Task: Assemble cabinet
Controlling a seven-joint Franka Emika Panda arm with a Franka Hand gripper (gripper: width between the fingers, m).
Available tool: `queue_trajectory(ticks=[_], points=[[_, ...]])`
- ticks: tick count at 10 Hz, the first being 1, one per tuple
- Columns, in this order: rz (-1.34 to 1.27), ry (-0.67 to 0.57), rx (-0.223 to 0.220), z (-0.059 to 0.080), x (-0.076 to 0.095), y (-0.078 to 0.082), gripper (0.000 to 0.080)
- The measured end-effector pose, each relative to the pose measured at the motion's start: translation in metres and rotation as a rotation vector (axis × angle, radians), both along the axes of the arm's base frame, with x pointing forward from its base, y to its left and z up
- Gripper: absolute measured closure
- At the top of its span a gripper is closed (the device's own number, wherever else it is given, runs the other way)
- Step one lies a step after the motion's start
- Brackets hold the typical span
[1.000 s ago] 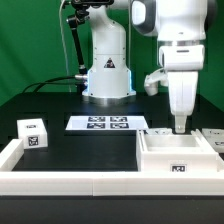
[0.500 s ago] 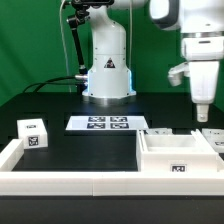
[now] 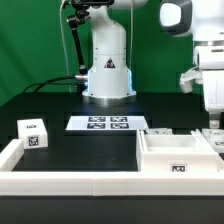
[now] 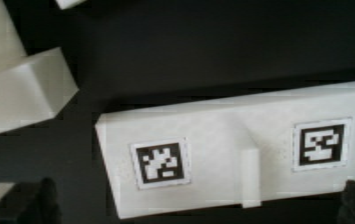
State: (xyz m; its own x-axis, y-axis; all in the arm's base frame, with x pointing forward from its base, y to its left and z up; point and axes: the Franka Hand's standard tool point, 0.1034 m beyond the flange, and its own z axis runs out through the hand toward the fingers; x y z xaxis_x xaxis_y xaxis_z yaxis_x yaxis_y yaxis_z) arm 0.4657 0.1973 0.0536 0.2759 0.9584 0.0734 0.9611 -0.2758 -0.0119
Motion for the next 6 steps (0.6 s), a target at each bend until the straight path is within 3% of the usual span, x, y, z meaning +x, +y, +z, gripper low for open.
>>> queue_trajectory(ticks=[6], points=[[0.05,-0.004,0.038,-0.031,-0.013,0.01,0.0002]])
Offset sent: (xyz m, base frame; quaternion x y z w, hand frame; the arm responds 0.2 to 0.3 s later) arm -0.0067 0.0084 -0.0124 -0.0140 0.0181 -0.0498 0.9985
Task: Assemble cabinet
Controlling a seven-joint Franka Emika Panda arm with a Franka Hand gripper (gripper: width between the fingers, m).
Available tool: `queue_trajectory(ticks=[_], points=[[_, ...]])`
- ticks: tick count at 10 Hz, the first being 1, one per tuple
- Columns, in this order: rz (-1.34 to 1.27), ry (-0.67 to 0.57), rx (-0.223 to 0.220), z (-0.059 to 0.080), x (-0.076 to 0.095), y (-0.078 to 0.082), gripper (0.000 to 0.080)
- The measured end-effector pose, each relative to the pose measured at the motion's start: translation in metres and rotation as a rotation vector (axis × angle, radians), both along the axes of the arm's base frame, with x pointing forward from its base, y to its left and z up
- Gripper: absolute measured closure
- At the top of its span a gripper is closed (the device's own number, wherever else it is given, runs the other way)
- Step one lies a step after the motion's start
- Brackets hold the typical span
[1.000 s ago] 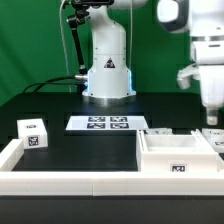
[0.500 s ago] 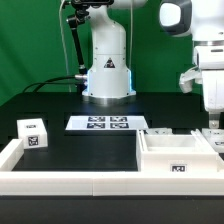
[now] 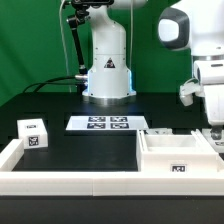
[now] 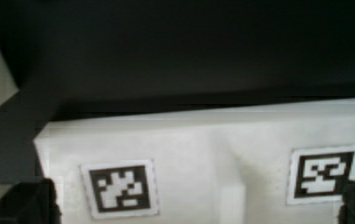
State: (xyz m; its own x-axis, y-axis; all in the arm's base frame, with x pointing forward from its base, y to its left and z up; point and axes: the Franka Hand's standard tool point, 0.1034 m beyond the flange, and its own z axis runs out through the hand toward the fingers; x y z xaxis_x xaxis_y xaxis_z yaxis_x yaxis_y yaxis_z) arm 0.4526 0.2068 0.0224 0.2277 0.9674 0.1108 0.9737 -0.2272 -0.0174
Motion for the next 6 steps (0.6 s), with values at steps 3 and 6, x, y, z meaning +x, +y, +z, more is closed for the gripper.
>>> queue_trajectory(ticks=[3,6], points=[[-0.015,0.009,0.009,-0.0099,-0.0055,0.0056,0.0002],[-0.019,0.005,0.012,-0.0096,-0.0053,0.0069,0.0121]])
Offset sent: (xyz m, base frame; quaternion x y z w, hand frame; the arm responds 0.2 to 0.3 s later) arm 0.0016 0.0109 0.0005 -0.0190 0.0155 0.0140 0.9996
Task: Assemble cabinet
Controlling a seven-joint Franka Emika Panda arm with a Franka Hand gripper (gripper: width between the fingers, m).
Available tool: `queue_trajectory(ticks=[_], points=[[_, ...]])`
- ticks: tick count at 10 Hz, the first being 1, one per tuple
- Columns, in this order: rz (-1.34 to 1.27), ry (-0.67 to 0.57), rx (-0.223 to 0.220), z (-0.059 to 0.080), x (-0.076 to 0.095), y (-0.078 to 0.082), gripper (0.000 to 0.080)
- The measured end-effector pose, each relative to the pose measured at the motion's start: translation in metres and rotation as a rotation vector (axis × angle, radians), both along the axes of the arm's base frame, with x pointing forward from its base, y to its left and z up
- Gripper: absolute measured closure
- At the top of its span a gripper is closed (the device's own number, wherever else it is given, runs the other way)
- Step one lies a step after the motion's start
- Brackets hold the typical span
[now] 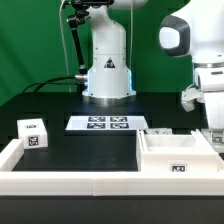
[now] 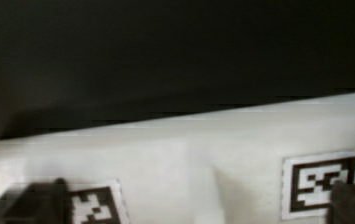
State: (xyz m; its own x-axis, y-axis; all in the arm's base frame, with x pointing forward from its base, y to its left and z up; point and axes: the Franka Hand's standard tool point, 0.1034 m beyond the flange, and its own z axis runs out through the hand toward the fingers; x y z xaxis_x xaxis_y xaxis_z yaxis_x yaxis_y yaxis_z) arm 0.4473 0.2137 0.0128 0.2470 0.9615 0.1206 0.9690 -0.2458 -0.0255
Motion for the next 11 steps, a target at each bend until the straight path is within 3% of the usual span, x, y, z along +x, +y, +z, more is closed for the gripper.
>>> queue_trajectory(ticks=[1,2,4,5,6,10,11], points=[[0.0,0.0,0.0,0.0,0.0,0.0,0.0256],[0.0,0.0,0.0,0.0,0.0,0.0,0.0256],[0.0,0.0,0.0,0.0,-0.0001,0.0003,0.0617],[-0.001,0.0,0.0,0.0,0.0001,-0.0003,0.0617],[-0.005,-0.001,0.001,0.0001,0.0012,-0.002,0.0732],[-0.007,-0.003,-0.001,0.0014,0.0011,-0.0037,0.0732],[-0.008,-0.005,-0.007,0.0072,-0.0006,-0.0072,0.0732]])
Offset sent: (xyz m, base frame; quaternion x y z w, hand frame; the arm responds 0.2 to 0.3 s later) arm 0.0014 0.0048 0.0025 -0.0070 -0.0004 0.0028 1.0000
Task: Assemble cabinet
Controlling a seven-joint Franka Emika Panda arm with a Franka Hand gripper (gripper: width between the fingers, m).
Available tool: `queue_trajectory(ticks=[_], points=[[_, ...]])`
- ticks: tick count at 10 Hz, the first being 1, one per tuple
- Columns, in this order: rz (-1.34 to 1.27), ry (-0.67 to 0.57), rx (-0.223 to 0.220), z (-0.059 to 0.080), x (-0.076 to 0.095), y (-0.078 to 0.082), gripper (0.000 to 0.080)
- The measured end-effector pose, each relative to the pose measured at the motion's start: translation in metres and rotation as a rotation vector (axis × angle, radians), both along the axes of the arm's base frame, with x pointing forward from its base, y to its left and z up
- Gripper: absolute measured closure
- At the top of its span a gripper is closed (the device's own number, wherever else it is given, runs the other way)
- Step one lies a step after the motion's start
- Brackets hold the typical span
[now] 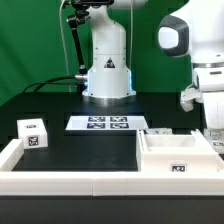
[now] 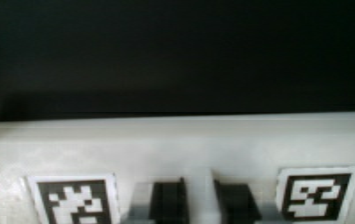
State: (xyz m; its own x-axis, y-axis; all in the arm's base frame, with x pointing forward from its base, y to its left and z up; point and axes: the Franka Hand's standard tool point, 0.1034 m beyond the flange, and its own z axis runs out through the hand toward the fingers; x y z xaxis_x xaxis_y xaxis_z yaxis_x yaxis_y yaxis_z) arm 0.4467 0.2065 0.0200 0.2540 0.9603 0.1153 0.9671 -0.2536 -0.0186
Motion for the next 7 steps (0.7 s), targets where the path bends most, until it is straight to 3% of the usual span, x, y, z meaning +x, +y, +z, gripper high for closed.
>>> queue_trajectory(ticks=[4,7], points=[[0.029,0.005,-0.058,0.039,0.001,-0.026,0.0731],[0.033,0.01,-0.064,0.038,0.005,-0.063,0.0731]])
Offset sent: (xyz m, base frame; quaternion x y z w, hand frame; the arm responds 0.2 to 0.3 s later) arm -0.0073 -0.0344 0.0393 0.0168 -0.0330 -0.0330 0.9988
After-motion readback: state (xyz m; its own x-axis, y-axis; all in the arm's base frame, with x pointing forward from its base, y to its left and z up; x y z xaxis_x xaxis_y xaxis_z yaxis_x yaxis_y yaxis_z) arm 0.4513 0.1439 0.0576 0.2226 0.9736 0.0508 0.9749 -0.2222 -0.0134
